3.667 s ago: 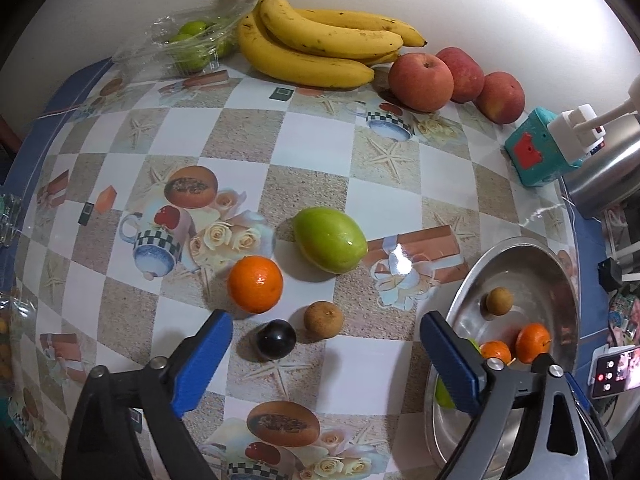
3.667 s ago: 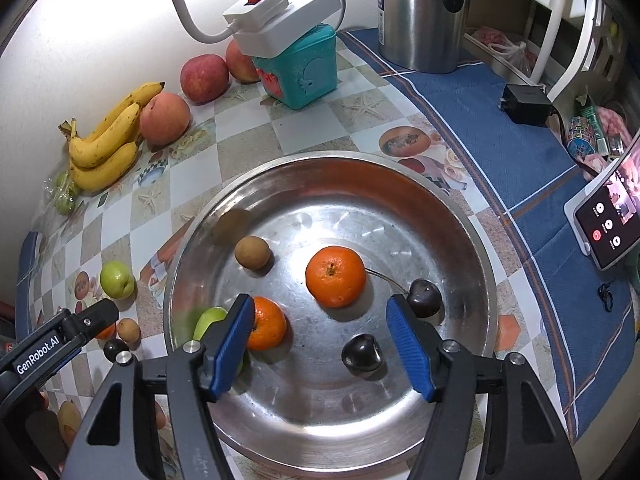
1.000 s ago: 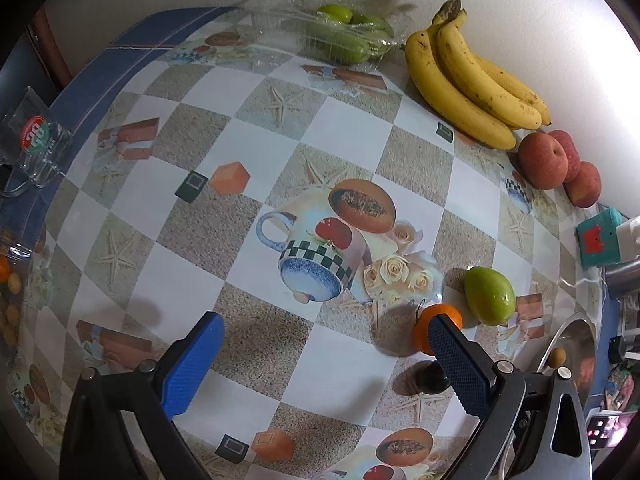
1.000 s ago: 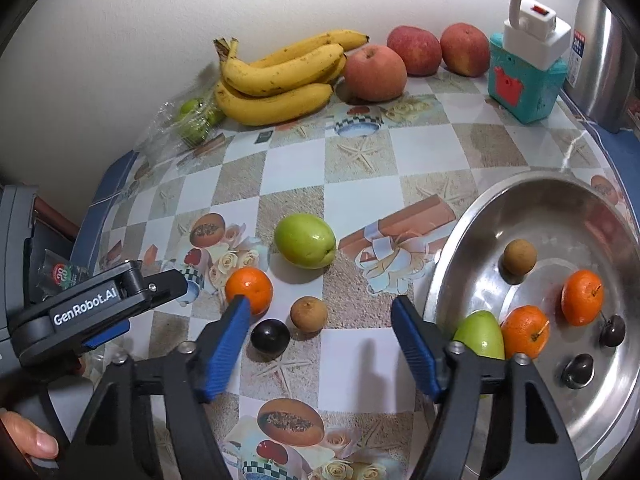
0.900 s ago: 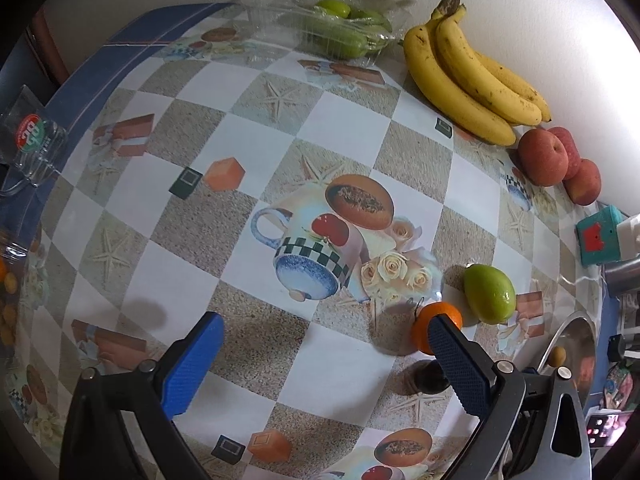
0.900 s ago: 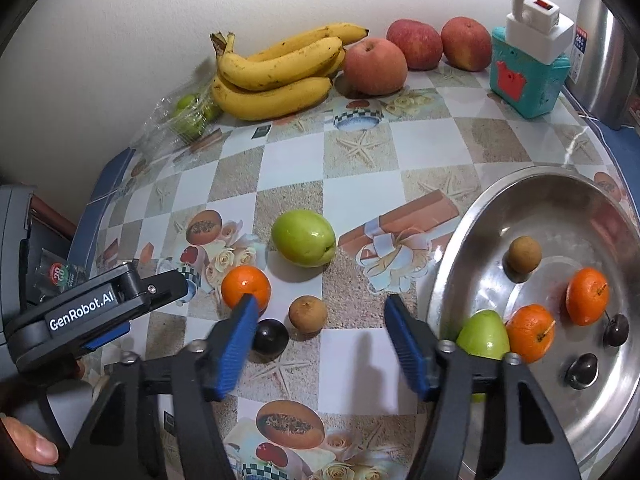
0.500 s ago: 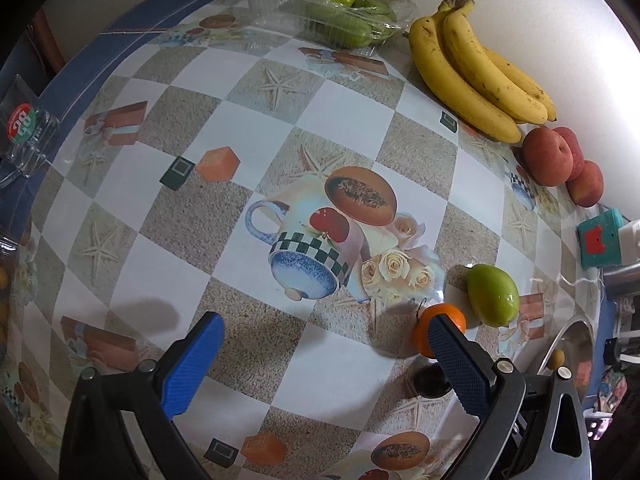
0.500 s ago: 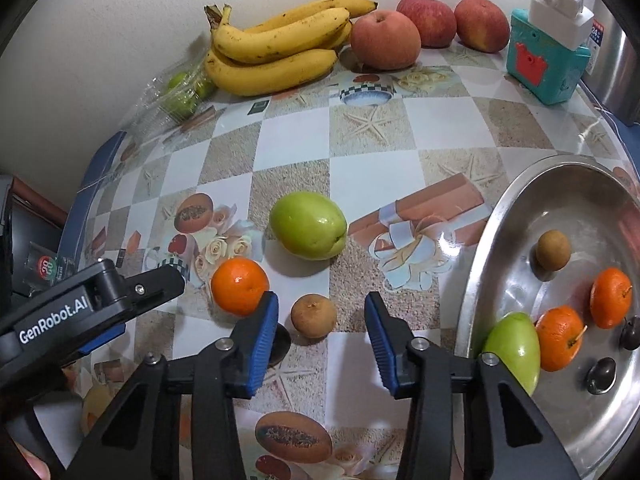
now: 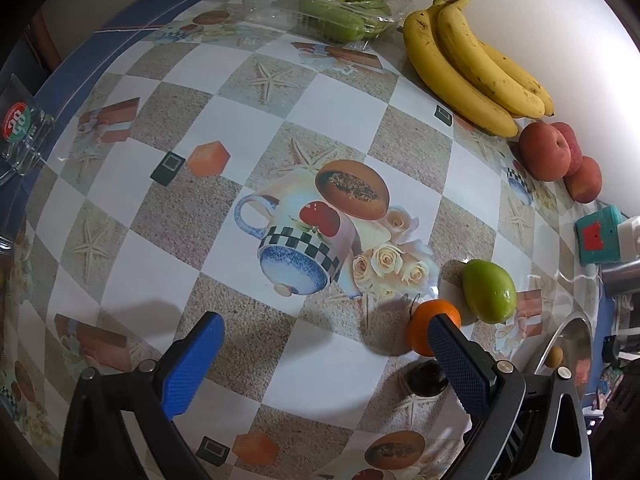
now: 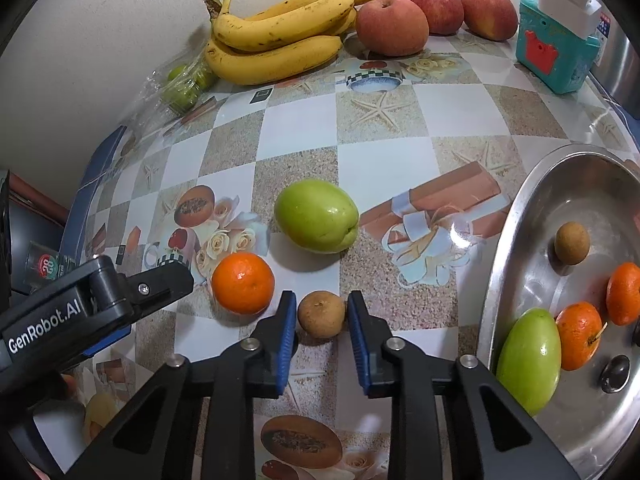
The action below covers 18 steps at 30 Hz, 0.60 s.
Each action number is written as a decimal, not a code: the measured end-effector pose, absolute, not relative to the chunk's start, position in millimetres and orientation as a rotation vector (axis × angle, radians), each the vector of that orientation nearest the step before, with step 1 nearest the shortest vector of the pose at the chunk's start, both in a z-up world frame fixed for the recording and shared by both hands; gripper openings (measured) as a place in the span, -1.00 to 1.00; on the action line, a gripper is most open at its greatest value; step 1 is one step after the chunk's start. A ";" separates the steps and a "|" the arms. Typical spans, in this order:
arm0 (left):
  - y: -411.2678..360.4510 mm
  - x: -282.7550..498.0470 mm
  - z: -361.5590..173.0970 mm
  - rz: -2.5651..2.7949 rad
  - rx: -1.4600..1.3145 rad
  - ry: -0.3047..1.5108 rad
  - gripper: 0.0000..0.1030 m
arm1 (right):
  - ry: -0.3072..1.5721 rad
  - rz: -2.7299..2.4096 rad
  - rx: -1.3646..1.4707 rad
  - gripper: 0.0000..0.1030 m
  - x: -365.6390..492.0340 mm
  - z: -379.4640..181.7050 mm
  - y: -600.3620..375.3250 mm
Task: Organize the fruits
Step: 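Grasp the brown kiwi with the right tool while the left tool grasps the dark plum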
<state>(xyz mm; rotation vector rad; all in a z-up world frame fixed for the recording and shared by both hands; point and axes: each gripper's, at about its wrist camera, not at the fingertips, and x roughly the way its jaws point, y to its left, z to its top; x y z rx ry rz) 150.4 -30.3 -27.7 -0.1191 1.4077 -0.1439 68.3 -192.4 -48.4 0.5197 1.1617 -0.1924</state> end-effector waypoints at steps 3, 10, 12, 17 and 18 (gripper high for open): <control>-33.2 149.6 -25.7 -0.152 -0.114 1.404 0.99 | 1.154 -0.190 0.523 -0.48 67.9 -47.6 -191.9; -36.4 148.9 -24.1 -0.180 -0.132 1.416 0.98 | 1.148 -0.233 0.539 -0.48 54.9 -36.4 -201.5; -39.1 147.2 -22.5 -0.186 -0.124 1.412 0.97 | 1.146 -0.254 0.540 -0.48 49.7 -32.4 -205.2; -48.1 140.5 -19.6 -0.228 -0.137 1.421 0.87 | 1.138 -0.290 0.564 -0.48 36.9 -23.5 -213.8; -51.2 139.3 -20.3 -0.236 -0.140 1.426 0.84 | 1.127 -0.294 0.565 -0.48 33.5 -18.9 -215.7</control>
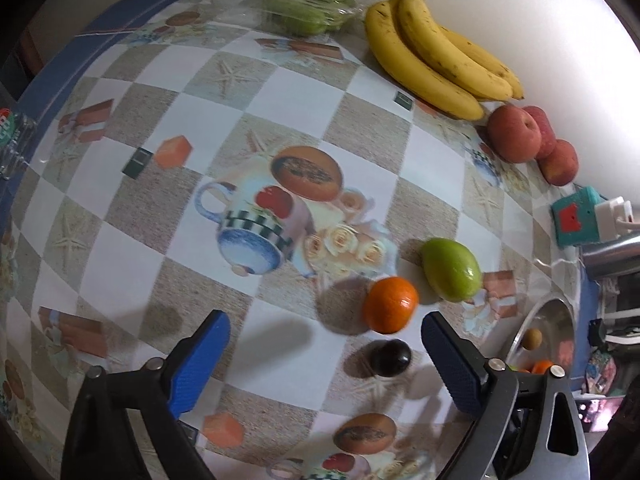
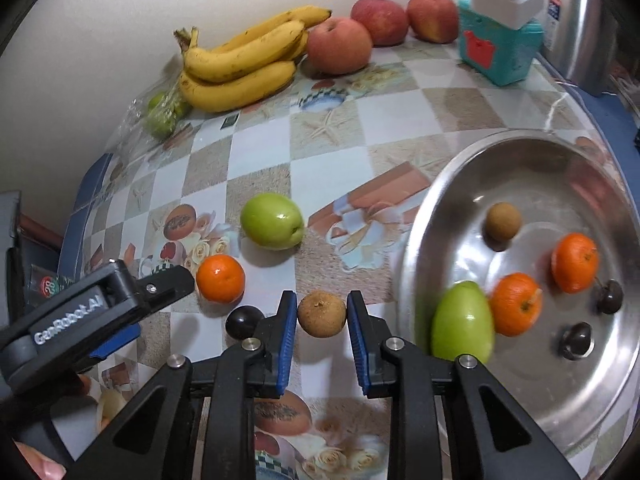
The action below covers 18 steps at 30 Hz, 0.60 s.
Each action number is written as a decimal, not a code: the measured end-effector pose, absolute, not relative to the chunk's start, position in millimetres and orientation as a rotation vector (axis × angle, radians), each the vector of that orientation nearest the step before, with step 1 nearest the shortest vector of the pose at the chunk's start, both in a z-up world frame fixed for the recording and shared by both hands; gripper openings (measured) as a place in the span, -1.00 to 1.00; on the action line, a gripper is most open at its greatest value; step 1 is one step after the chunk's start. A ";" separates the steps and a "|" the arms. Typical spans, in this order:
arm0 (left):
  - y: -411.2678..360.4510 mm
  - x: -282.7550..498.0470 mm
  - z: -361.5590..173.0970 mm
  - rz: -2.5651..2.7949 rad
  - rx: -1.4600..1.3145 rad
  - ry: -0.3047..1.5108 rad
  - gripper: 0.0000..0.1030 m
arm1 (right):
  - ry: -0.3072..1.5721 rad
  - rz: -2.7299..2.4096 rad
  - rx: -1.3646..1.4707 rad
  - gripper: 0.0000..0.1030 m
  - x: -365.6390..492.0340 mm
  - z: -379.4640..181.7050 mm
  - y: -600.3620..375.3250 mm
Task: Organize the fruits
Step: 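Grasp the brown kiwi with the right tool while the left tool grasps the dark plum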
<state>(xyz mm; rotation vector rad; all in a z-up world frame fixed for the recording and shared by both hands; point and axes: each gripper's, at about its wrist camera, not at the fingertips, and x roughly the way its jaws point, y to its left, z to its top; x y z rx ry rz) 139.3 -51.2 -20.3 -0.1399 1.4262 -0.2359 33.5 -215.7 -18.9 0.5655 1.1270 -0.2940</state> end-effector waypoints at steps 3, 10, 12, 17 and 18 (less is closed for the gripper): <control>-61.0 136.6 -25.0 -0.262 -0.140 1.441 0.77 | 1.092 -0.306 0.573 -0.48 25.7 -5.4 -220.2; -85.3 126.4 -33.2 -0.313 -0.127 1.473 0.60 | 1.043 -0.323 0.582 -0.48 14.4 14.1 -231.3; -92.3 125.2 -37.8 -0.324 -0.124 1.486 0.58 | 1.038 -0.324 0.593 -0.48 12.8 15.1 -234.3; -108.6 121.4 -47.5 -0.339 -0.106 1.508 0.36 | 1.032 -0.332 0.609 -0.48 8.2 16.0 -240.0; -111.1 121.6 -48.8 -0.339 -0.099 1.510 0.32 | 1.030 -0.332 0.612 -0.48 7.4 16.4 -241.1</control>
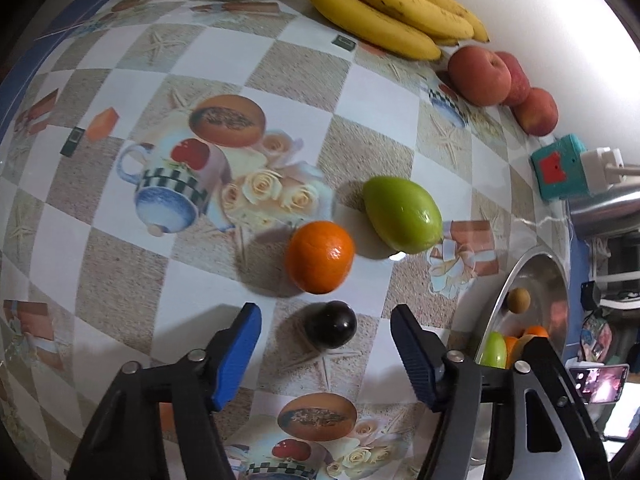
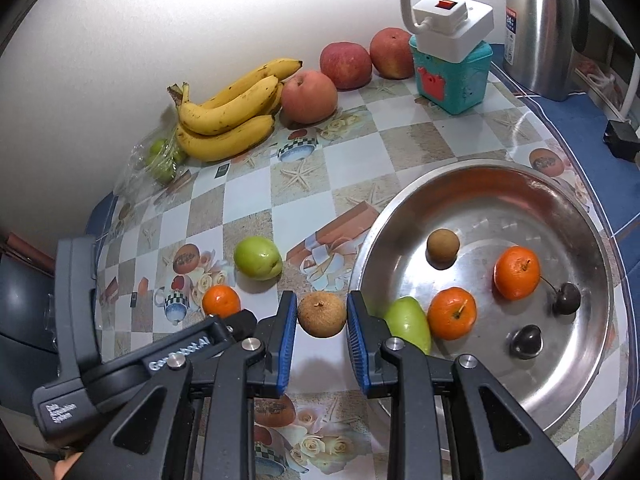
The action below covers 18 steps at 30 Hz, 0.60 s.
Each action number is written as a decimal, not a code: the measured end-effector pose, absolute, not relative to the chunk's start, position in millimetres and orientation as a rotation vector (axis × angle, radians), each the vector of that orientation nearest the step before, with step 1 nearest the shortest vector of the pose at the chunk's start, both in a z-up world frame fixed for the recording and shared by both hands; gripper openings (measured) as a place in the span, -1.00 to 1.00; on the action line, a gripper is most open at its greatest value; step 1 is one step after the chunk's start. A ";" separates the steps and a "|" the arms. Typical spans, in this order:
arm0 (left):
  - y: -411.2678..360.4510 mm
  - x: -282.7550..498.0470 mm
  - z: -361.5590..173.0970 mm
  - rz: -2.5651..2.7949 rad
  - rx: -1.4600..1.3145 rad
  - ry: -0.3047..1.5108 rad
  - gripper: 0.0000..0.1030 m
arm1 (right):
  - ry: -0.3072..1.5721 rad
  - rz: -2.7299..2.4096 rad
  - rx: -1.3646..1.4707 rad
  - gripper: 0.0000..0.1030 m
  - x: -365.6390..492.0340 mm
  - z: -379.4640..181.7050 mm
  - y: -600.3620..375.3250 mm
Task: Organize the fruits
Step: 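Grasp the brown kiwi with the right tool while the left tool grasps the dark plum, then carry the kiwi and plum over the steel basin with both tools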
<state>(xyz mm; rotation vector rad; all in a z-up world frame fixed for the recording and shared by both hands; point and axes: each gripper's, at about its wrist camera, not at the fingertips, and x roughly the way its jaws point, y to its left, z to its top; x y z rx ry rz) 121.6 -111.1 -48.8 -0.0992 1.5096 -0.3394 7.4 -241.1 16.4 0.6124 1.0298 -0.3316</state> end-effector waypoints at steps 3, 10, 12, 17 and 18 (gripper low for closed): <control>-119.4 122.2 -52.3 -0.341 -0.090 1.514 0.14 | 1.024 -0.334 0.620 -0.48 5.5 17.8 -243.2; -126.9 123.0 -54.7 -0.339 -0.070 1.515 -0.14 | 1.011 -0.335 0.631 -0.48 2.6 21.6 -246.4; -126.0 121.8 -53.5 -0.337 -0.071 1.513 -0.21 | 1.008 -0.335 0.633 -0.48 2.1 22.7 -246.7; -121.1 119.0 -50.3 -0.337 -0.068 1.506 -0.35 | 1.003 -0.331 0.637 -0.48 1.3 23.5 -247.3; -119.5 118.5 -49.4 -0.337 -0.067 1.506 -0.36 | 1.002 -0.332 0.639 -0.48 0.9 23.7 -247.7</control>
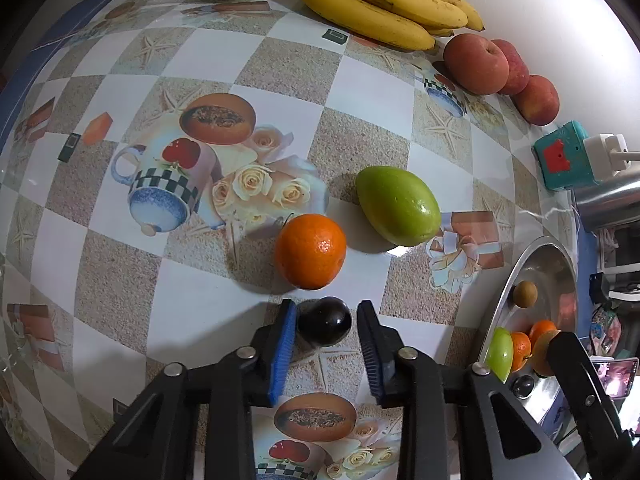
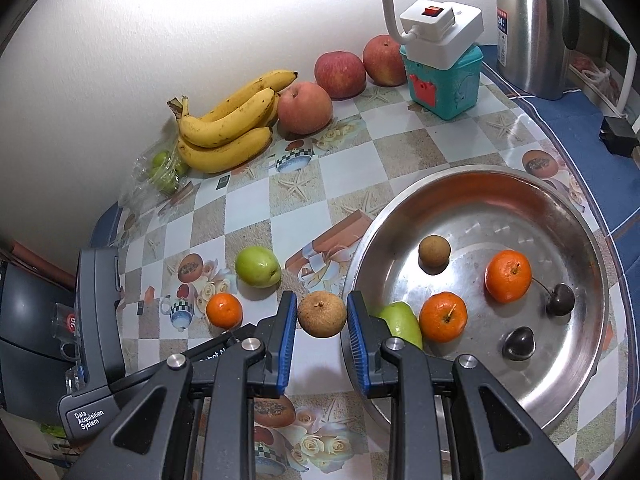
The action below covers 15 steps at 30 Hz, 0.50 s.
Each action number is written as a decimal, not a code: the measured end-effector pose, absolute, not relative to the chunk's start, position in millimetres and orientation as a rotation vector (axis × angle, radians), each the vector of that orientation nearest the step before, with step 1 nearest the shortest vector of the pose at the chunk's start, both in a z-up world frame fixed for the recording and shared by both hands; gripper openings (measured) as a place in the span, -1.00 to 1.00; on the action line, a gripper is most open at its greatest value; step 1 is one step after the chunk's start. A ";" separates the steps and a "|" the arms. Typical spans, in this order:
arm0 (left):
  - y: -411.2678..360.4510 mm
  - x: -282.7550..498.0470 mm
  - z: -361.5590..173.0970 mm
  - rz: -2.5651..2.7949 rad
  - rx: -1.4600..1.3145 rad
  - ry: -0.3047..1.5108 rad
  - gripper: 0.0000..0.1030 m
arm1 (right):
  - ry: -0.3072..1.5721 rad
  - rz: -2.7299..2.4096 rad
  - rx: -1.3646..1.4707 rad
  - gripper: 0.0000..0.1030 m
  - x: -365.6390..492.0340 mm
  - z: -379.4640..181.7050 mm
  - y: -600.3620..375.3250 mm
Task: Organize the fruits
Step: 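Carry the kiwi and plum over the steel basin with both tools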
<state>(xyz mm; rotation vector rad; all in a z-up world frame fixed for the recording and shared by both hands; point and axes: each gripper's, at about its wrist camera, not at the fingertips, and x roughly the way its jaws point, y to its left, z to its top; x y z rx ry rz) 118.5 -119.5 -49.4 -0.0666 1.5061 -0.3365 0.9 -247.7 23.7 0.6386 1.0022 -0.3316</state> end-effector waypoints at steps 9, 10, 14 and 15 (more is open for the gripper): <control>-114.7 116.9 -44.2 -0.337 -0.065 1.497 -0.44 | 0.999 -0.331 0.645 -0.48 -0.8 24.7 -250.1; -114.9 116.9 -43.0 -0.339 -0.064 1.495 -0.44 | 0.999 -0.331 0.645 -0.49 -0.7 24.7 -250.1; -115.2 117.6 -37.6 -0.345 -0.068 1.482 -0.44 | 0.998 -0.331 0.649 -0.48 -1.1 24.3 -251.0; -115.8 117.9 -36.1 -0.348 -0.069 1.478 -0.44 | 0.999 -0.333 0.651 -0.48 -1.3 23.9 -251.4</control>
